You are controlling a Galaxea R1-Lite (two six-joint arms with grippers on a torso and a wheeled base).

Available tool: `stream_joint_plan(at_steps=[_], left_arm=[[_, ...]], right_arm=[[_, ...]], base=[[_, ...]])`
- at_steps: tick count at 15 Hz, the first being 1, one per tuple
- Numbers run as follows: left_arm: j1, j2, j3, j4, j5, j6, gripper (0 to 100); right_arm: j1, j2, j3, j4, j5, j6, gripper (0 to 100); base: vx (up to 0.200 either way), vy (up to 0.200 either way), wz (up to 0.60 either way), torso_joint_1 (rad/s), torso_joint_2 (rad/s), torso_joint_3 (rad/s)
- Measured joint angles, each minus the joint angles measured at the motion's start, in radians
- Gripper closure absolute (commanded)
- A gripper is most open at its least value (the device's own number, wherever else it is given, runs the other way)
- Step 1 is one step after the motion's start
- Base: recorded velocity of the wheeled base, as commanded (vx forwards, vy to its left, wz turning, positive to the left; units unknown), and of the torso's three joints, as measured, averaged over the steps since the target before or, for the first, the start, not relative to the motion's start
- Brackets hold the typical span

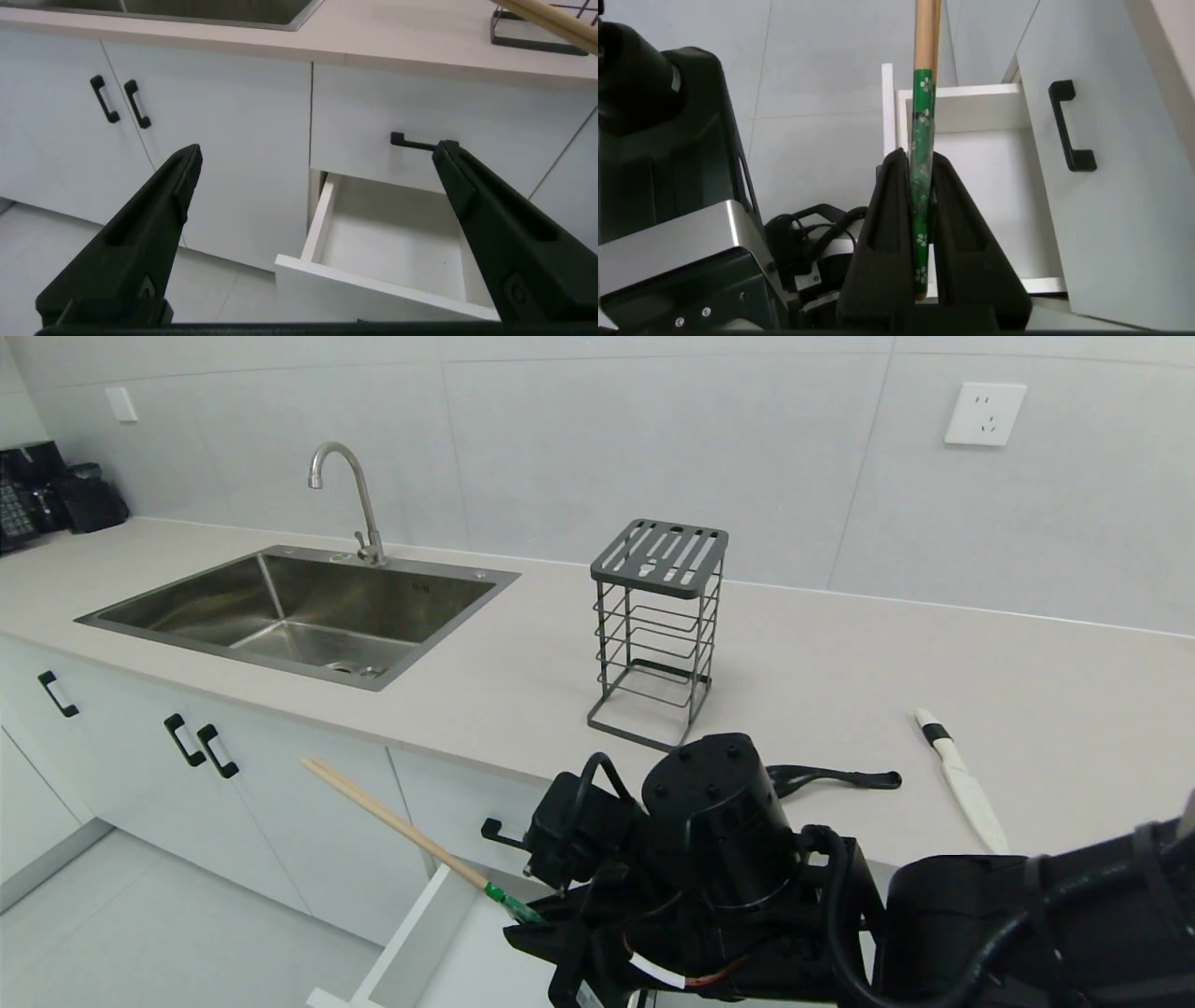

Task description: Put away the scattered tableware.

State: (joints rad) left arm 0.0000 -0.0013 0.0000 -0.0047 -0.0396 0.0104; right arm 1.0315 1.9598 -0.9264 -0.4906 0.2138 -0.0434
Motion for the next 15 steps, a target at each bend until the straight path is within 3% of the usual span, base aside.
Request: stream_joint_plan(at_steps=[5,15], left_arm=[[0.0,0.0,0.0,0.001,0.0,0.0,0],[0.0,0.0,0.0,0.001,0.0,0.0,0]], right_arm=[[-0.024,0.05,-0.051,0.008,0.0,0.001,100],[-0.04,0.078,-0.056,0.009,-0.003,-0.038,100]], base=[[0.0,0.0,0.0,-0.205,0.41,0.195],[0.0,0.0,0.0,-0.075,0.15,0.071]])
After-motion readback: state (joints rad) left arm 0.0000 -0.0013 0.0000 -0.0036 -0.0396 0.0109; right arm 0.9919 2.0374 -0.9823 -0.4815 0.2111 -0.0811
